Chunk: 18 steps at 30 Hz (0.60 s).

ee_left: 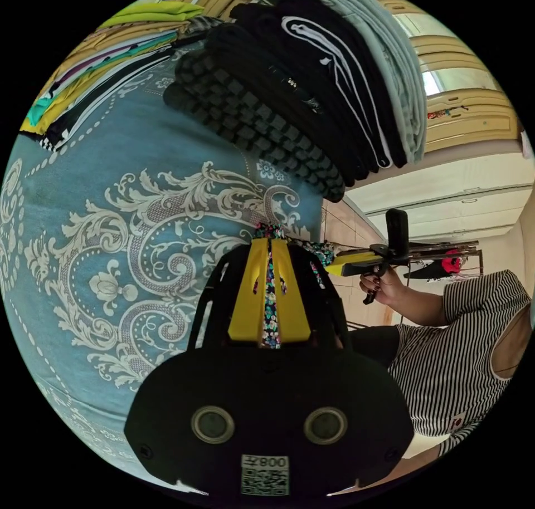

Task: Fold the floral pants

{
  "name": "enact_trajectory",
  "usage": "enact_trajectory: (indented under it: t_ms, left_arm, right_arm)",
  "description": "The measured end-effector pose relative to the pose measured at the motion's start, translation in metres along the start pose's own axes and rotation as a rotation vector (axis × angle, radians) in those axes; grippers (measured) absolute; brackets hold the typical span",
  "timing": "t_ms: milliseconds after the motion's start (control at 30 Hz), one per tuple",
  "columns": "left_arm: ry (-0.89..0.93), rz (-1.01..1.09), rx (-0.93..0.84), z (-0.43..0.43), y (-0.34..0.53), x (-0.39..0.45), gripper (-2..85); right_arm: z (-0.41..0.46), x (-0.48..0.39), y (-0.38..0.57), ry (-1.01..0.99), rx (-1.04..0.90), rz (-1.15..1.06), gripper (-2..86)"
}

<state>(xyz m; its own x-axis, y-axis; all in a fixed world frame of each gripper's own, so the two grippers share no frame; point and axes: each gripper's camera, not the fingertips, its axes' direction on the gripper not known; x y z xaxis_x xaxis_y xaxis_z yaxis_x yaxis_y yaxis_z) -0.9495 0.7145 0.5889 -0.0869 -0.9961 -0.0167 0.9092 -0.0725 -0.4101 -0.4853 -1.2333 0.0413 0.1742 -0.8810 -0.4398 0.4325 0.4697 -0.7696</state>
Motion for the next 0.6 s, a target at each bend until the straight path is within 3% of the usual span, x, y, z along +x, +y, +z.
enact_trajectory:
  t_ms: [300, 500, 600]
  left_arm:
    - [-0.071, 0.007, 0.019, -0.011, 0.03, 0.006, 2.1]
    - [-0.088, 0.008, -0.047, -0.008, 0.046, 0.01, 3.3]
    - [-0.183, 0.035, -0.126, 0.001, 0.054, 0.018, 2.4]
  right_arm:
    - [0.007, 0.021, 0.009, -0.018, 0.002, 0.081, 6.0]
    - [0.014, 0.027, 0.002, -0.021, 0.04, 0.116, 7.8]
    - [0.026, 0.027, 0.002, -0.003, 0.038, 0.129, 6.6]
